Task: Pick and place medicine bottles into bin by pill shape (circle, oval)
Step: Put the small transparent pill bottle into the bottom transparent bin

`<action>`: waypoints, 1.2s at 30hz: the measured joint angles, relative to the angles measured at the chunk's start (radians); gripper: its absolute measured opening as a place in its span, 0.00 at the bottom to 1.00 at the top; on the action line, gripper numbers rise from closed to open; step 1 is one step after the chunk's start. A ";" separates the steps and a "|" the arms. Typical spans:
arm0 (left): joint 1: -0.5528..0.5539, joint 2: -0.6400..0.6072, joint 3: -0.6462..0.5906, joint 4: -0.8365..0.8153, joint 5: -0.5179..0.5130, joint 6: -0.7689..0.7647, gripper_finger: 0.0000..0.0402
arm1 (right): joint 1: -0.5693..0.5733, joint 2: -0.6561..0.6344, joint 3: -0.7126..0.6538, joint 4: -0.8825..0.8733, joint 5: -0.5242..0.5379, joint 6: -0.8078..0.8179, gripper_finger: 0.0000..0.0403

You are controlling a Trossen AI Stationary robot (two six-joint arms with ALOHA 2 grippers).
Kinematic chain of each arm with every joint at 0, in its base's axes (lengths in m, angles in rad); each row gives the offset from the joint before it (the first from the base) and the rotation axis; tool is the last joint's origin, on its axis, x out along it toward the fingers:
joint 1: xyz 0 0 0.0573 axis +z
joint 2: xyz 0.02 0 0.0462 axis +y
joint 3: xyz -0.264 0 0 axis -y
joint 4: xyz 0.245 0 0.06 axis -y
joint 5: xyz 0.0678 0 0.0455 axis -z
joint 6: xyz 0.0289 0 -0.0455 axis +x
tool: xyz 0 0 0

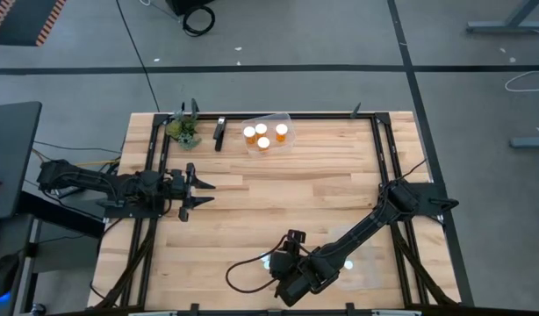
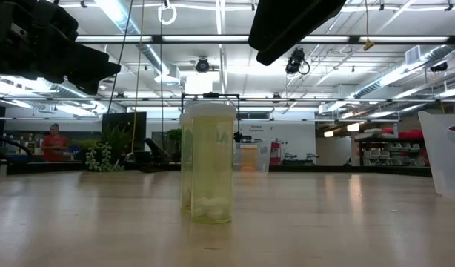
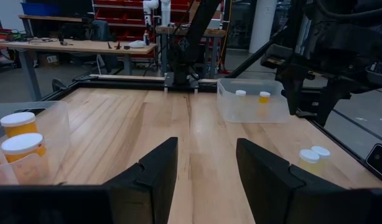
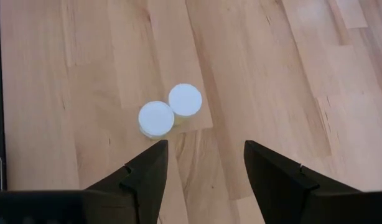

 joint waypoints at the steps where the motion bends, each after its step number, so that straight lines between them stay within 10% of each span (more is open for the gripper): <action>1: 0.000 0.000 0.000 0.000 0.000 0.000 0.43 | 0.000 0.000 0.000 0.000 0.000 0.002 0.54; 36: 0.000 0.000 0.000 0.000 0.000 0.000 0.43 | 0.009 -0.003 0.001 -0.005 -0.059 0.027 0.54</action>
